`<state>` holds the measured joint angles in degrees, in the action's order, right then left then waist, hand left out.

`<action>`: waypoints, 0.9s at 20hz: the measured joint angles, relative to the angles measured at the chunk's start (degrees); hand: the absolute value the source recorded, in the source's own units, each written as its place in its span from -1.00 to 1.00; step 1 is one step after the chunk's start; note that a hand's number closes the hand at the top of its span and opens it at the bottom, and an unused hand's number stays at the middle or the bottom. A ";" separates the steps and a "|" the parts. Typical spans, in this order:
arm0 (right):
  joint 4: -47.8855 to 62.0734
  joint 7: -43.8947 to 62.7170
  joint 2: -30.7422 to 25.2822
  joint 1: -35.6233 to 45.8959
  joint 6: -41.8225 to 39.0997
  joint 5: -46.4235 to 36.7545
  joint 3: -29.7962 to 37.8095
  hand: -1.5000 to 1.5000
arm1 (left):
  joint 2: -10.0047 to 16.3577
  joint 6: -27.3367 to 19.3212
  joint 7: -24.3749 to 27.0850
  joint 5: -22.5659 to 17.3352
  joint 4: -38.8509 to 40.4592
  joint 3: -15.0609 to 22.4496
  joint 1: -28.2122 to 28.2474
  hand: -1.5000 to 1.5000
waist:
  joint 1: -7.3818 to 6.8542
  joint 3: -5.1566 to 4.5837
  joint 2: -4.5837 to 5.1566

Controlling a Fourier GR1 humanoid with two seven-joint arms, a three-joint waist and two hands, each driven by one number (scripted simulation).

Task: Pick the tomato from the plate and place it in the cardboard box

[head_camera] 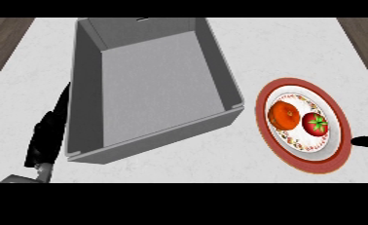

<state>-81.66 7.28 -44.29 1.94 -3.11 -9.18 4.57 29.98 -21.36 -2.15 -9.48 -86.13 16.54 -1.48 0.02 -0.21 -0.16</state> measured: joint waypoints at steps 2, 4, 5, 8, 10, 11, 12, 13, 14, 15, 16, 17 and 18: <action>-1.82 4.39 -1.72 0.24 -4.23 -0.29 -2.30 -1.00 | -0.25 0.08 -0.63 0.08 -0.23 -0.01 -0.38 0.00 | -0.09 0.02 0.04; -5.07 8.92 -3.06 -0.26 -8.26 0.75 -3.37 -1.00 | -0.81 -0.04 -0.62 0.60 -0.13 0.19 -0.14 0.00 | 0.12 0.06 0.01; -6.19 11.21 -2.72 -0.09 -9.29 0.59 -4.45 -1.00 | -1.01 0.10 -0.58 0.61 -0.32 0.06 0.00 0.00 | 0.04 0.06 0.01; -9.69 18.65 -1.64 1.58 -12.34 0.74 -6.28 -1.00 | -1.44 1.22 -0.27 0.75 0.45 -0.93 -0.13 0.00 | -0.06 0.10 0.06; -11.52 21.93 -0.53 1.37 -13.29 -0.15 -6.73 -1.00 | -1.89 1.67 -0.44 1.32 -0.02 -1.51 0.45 0.00 | -0.06 0.14 0.07; -11.36 22.86 0.26 1.55 -13.43 -1.08 -6.94 -1.00 | -1.99 1.90 -0.37 1.67 -0.41 -1.97 0.82 0.00 | -0.10 0.14 0.08; -11.45 24.50 1.32 2.09 -13.43 -2.02 -7.57 -1.00 | -2.12 2.34 -0.28 1.80 -0.20 -2.47 0.80 0.00 | -0.12 0.16 0.10; -11.55 24.94 1.94 1.92 -13.76 -2.82 -7.36 -1.00 | -2.97 2.50 0.13 2.46 0.43 -2.61 0.73 0.00 | -0.10 0.17 0.11; -12.45 26.53 2.95 1.91 -13.67 -3.57 -7.63 -1.00 | -2.85 2.72 -0.81 2.77 -0.70 -2.94 0.91 0.00 | -0.09 0.17 0.11; -12.52 27.30 3.97 2.03 -13.73 -4.60 -7.89 -1.00 | -3.31 3.13 -0.62 3.17 -0.36 -3.30 1.03 0.00 | -0.10 0.18 0.10; -12.21 27.56 4.32 2.17 -14.32 -5.12 -7.38 -1.00 | -3.40 3.67 -0.07 3.43 -0.26 -3.99 1.59 0.00 | -0.11 0.19 0.12; -10.77 27.80 4.99 3.36 -14.50 -6.08 -7.53 -1.00 | -3.18 4.07 -0.73 3.57 -1.08 -4.54 1.50 0.00 | -0.20 0.19 0.13; -10.96 28.92 5.62 3.72 -14.94 -6.83 -7.55 -1.00 | -3.74 4.28 -0.82 4.11 -0.76 -4.76 1.30 0.00 | -0.17 0.20 0.13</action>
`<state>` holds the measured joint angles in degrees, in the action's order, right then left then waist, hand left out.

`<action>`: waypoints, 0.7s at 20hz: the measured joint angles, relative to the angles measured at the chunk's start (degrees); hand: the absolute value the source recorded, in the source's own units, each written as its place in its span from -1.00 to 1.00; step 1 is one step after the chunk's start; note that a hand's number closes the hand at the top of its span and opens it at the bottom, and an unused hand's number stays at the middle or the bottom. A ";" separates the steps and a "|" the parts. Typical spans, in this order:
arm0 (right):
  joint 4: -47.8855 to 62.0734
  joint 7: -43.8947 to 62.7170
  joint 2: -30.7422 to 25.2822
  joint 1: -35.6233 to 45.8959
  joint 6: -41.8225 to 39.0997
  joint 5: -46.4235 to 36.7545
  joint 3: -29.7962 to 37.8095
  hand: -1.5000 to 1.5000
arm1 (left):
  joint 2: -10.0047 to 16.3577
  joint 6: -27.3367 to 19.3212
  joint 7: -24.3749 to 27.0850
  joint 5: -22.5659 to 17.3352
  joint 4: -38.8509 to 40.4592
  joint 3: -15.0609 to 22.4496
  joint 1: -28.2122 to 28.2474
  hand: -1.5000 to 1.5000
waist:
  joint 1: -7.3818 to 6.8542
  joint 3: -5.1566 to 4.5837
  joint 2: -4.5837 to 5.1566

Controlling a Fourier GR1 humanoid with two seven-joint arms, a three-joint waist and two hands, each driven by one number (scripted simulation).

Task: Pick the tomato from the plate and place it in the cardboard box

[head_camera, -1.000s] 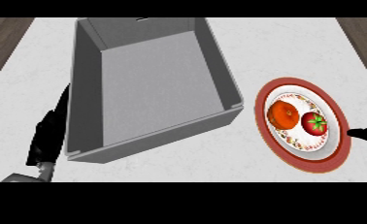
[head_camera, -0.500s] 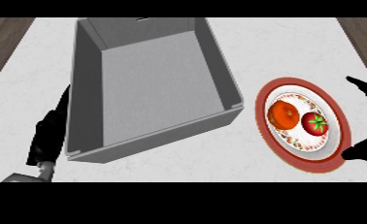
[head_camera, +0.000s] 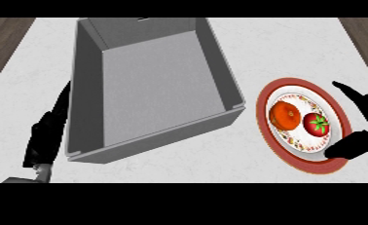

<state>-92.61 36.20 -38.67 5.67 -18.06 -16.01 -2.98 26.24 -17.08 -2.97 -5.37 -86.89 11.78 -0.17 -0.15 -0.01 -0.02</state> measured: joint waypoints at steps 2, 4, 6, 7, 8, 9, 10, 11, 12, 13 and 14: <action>0.20 -0.06 0.58 -0.85 -0.87 -1.14 0.90 -1.00 | -0.67 0.45 -0.73 0.86 -1.18 -0.46 0.66 0.00 | 0.05 0.00 -0.01; 0.56 -0.41 2.09 -1.41 -1.05 -3.09 0.92 -1.00 | -1.65 1.02 -0.67 1.79 -0.84 -1.31 0.53 0.00 | 0.08 -0.01 -0.01; 1.64 -0.82 3.01 -1.34 -1.86 -4.43 1.61 -1.00 | -2.18 2.05 -1.01 2.43 -0.76 -2.34 0.33 0.00 | 0.09 0.01 0.00; 1.78 -1.15 3.74 -1.74 -1.90 -5.31 1.67 -1.00 | -2.24 2.66 -1.30 2.62 -1.44 -2.90 0.73 0.00 | 0.09 0.00 -0.01; 2.08 -1.56 4.35 -1.83 -2.15 -6.07 1.79 -1.00 | -2.54 2.88 -2.05 3.19 -1.72 -3.36 0.33 0.00 | 0.10 0.01 0.00; 2.98 -1.86 5.01 -1.06 -2.47 -6.66 2.15 -1.00 | -2.93 3.38 -1.80 3.70 -1.28 -3.82 0.31 0.00 | 0.09 0.02 0.00; 3.98 -2.94 5.25 -1.00 -2.63 -7.32 2.46 -1.00 | -3.23 4.04 -0.75 3.77 -0.92 -4.30 1.00 0.00 | 0.06 0.01 0.00; 4.17 -3.08 5.81 -0.82 -2.92 -8.07 2.66 -1.00 | -4.08 4.00 -0.64 4.65 -0.76 -4.29 1.09 0.00 | 0.07 0.01 0.01; 4.51 -3.61 6.29 -0.84 -2.71 -8.69 2.95 -1.00 | -5.20 3.58 -0.61 5.54 -0.90 -3.79 1.28 0.00 | 0.08 0.01 0.01; 4.99 -4.24 6.34 -0.64 -3.19 -9.02 3.57 -1.00 | -5.91 3.32 -1.45 6.42 -1.80 -3.54 1.40 0.00 | 0.07 0.01 0.01; 5.13 -4.22 6.88 -0.39 -3.41 -9.51 3.89 -1.00 | -5.97 4.02 -0.68 6.55 -1.30 -4.27 1.73 0.00 | 0.08 0.01 0.01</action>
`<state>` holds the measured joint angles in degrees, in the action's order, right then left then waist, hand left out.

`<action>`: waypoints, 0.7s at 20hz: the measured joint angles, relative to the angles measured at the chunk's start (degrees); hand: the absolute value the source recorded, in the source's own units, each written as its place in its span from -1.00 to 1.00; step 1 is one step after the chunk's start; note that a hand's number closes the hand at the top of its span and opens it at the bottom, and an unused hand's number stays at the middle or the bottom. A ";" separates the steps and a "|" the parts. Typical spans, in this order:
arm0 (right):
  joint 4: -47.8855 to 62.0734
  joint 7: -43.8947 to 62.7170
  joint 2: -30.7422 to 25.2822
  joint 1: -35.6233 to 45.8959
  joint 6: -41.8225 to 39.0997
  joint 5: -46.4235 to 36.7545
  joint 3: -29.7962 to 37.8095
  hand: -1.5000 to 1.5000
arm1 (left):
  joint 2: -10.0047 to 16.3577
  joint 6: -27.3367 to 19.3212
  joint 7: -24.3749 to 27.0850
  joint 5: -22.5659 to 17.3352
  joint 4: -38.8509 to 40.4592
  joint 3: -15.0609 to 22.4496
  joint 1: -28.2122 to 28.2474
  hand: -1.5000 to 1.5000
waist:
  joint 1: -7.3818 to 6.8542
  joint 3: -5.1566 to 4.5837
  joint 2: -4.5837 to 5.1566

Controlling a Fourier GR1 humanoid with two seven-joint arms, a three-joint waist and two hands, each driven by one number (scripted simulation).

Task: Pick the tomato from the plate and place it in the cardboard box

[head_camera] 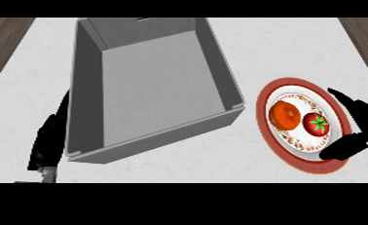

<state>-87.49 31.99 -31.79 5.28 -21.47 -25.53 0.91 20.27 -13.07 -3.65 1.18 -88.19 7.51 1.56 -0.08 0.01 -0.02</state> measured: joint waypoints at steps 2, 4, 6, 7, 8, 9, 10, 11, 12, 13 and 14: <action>1.64 -0.89 1.59 0.67 0.90 -1.84 -0.07 -1.00 | -0.91 0.55 0.11 0.80 0.96 -0.54 -0.52 0.00 | -0.01 -0.01 0.00; 1.33 -0.99 2.71 0.55 0.54 -2.99 0.42 -1.00 | -1.83 1.08 0.02 1.70 0.85 -1.26 -0.40 0.00 | 0.01 0.00 0.01; 1.68 -2.02 3.15 0.14 0.25 -3.88 1.20 -1.00 | -2.25 1.76 -1.15 2.29 0.04 -2.02 -0.80 0.00 | 0.02 -0.01 0.00; 2.39 -2.21 3.66 0.67 0.15 -4.42 1.48 -1.00 | -2.26 2.40 -0.94 2.44 0.12 -2.73 -0.69 0.00 | 0.01 0.00 0.00; 1.70 -1.81 4.31 0.44 -0.07 -4.92 1.55 -1.00 | -2.58 2.94 -0.43 2.69 0.84 -3.27 -0.91 0.00 | 0.03 0.00 0.00; 2.68 -2.53 5.11 0.61 0.71 -5.82 1.45 -1.00 | -2.84 3.19 -0.49 3.12 0.69 -3.47 -0.90 0.00 | 0.01 -0.02 0.00; 3.49 -3.73 5.10 0.48 0.79 -6.09 2.09 -1.00 | -3.00 3.54 -1.02 3.42 0.59 -3.83 -1.25 0.00 | 0.01 0.00 0.01; 2.87 -3.39 5.51 0.56 0.51 -6.38 2.36 -1.00 | -3.53 3.72 -1.29 3.81 0.54 -3.99 -1.51 0.00 | 0.04 0.01 0.01; 2.78 -3.38 6.17 0.28 0.62 -7.07 2.14 -1.00 | -3.90 4.04 -1.16 3.93 1.25 -4.50 -2.03 0.00 | 0.05 -0.01 0.00; 3.28 -3.59 6.87 0.52 0.90 -7.73 2.11 -1.00 | -4.23 4.30 -1.49 4.24 1.19 -4.84 -2.42 0.00 | 0.05 -0.01 0.00; 3.41 -3.58 7.43 0.78 0.93 -8.04 2.31 -1.00 | -4.24 4.84 -1.54 4.44 0.36 -5.12 -1.74 0.00 | 0.02 0.00 0.00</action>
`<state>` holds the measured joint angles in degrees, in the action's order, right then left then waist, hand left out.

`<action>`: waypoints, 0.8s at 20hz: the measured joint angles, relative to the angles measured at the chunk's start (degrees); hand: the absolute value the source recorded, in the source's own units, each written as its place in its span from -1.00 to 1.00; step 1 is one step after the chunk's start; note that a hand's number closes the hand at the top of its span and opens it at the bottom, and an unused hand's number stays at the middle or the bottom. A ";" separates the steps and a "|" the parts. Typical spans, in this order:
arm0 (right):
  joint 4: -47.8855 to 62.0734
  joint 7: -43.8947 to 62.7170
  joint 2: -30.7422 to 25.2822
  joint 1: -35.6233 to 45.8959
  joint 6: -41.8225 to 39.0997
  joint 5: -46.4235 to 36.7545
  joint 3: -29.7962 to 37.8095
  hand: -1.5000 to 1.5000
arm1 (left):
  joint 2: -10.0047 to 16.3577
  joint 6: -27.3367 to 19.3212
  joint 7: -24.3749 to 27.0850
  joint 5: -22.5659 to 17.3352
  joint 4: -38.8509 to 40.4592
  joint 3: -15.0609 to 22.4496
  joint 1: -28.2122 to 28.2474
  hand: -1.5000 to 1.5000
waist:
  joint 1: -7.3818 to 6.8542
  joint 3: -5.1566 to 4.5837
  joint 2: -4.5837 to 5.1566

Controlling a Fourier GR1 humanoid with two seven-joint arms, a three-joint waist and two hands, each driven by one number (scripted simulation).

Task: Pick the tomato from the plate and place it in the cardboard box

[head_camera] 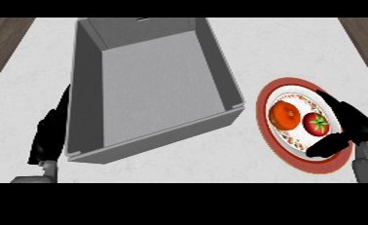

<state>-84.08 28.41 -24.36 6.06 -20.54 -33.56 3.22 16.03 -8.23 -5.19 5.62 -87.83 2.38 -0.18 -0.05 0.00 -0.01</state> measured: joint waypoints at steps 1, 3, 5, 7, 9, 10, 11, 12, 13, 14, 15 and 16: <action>1.00 -1.25 0.03 -0.27 0.43 -0.51 0.31 -1.00 | -0.46 -0.18 -0.56 0.76 -0.58 0.24 0.23 0.00 | -0.02 -0.01 -0.01; 1.00 -1.68 1.21 -1.01 1.04 -1.60 0.28 -1.00 | -1.25 0.17 0.01 1.46 -0.30 -0.20 0.27 0.00 | 0.01 -0.01 -0.01; 1.46 -2.41 0.84 -0.90 0.12 -2.07 0.86 -1.00 | -0.96 1.22 -0.35 1.35 -1.28 -1.33 0.69 0.00 | -0.02 0.00 -0.01; 2.49 -3.28 0.64 -0.52 -0.70 -2.60 1.29 -1.00 | -1.35 1.88 -0.18 1.57 -0.80 -1.97 0.27 0.00 | 0.00 -0.01 -0.01; 3.46 -3.30 1.16 -0.16 -0.85 -3.82 0.96 -1.00 | -1.61 2.62 0.08 1.79 0.06 -2.59 -0.32 0.00 | -0.01 -0.01 0.00; 3.76 -3.16 1.60 0.10 -0.98 -4.17 0.89 -1.00 | -2.01 2.49 -0.60 2.33 -1.05 -2.43 0.03 0.00 | -0.02 -0.02 -0.01; 4.67 -3.78 1.86 0.34 -0.89 -4.23 1.17 1.00 | -2.20 2.77 -0.16 2.52 -0.36 -2.67 -0.23 0.00 | -0.01 -0.07 -0.04; 4.39 -3.81 2.38 0.03 -0.72 -4.43 1.14 1.00 | -2.46 2.92 -0.36 2.66 -1.22 -2.67 0.35 0.00 | 0.00 -0.19 -0.10; 4.56 -4.51 2.01 0.11 -1.24 -3.88 1.92 1.00 | -2.65 3.03 -0.60 2.96 -2.38 -2.49 1.29 0.00 | -0.04 -0.20 -0.12; 5.42 -5.72 2.00 0.16 -0.80 -4.12 2.21 1.00 | -2.85 3.13 -0.01 3.16 -1.90 -2.80 1.33 0.00 | -0.05 -0.26 -0.17; 4.91 -5.66 2.39 0.10 -0.04 -5.10 1.73 1.00 | -2.97 3.24 -0.19 3.12 -1.68 -3.18 1.05 0.00 | -0.01 -0.30 -0.18; 5.65 -6.29 2.41 0.46 1.19 -6.31 1.49 1.00 | -3.08 3.34 -0.28 3.22 -2.00 -3.27 1.20 0.00 | -0.01 -0.33 -0.19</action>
<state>-78.43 22.11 -21.95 6.52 -19.35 -39.87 4.70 12.94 -4.89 -5.47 8.84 -89.83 -0.89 1.02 -0.07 -0.33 -0.20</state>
